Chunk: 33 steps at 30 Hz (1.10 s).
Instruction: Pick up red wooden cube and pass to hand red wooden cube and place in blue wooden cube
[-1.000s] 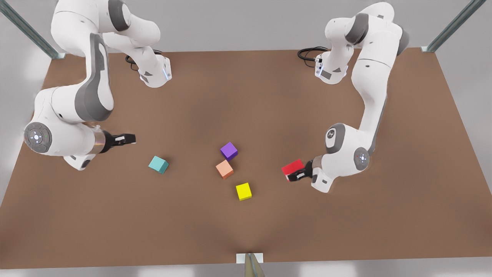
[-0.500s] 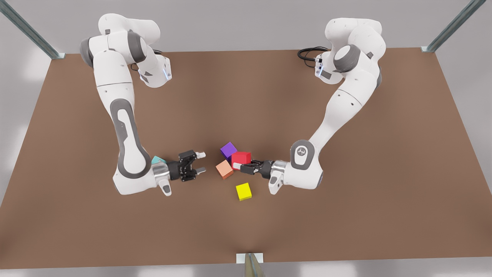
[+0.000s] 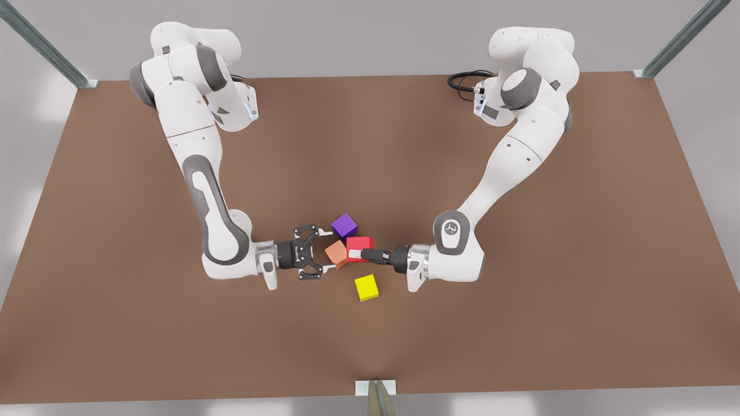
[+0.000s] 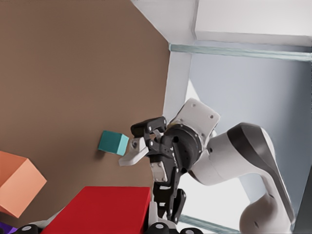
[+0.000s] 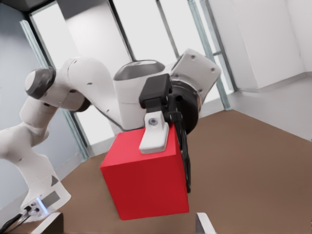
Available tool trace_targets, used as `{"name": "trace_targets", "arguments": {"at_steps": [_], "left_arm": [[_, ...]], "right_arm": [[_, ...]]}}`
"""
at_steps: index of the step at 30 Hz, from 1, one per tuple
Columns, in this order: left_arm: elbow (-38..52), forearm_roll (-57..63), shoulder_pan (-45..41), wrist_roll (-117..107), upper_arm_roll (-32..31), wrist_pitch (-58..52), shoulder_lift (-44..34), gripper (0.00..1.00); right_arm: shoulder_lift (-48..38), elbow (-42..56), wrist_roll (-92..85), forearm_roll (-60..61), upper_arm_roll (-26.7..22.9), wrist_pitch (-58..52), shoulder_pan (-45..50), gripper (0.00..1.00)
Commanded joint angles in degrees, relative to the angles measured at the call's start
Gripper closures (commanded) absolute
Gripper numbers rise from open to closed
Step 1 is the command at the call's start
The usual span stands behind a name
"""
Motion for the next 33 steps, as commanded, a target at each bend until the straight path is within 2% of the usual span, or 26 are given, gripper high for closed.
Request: {"name": "trace_targets", "arguments": {"at_steps": [1, 7, 31, 32, 33], "left_arm": [[-0.05, -2.74, -0.01, 19.12, -0.04, 0.53, -0.03, 0.45], [-0.05, -3.01, -0.27, 19.03, -0.13, 1.05, 0.32, 0.45], [-0.05, -3.45, -0.71, 19.12, -0.74, 2.46, 0.76, 0.44], [-0.05, -3.54, -0.71, 19.12, -0.83, 2.46, 0.76, 0.44], [-0.05, -3.80, -0.71, 19.12, -0.83, 2.46, 0.76, 0.44]], "right_arm": [[-0.13, -0.42, -38.70, 1.21, 0.39, 1.40, -0.01, 0.00], [0.39, -0.25, -39.05, 3.40, 0.65, 3.59, 0.17, 0.00], [3.21, 0.72, -39.05, 11.05, 8.83, 12.73, 0.79, 0.00], [3.21, 0.72, -39.05, 11.05, 9.00, 13.17, 0.70, 0.01], [3.56, 0.72, -39.05, 11.05, 9.27, 13.44, 0.70, 0.09]]}}
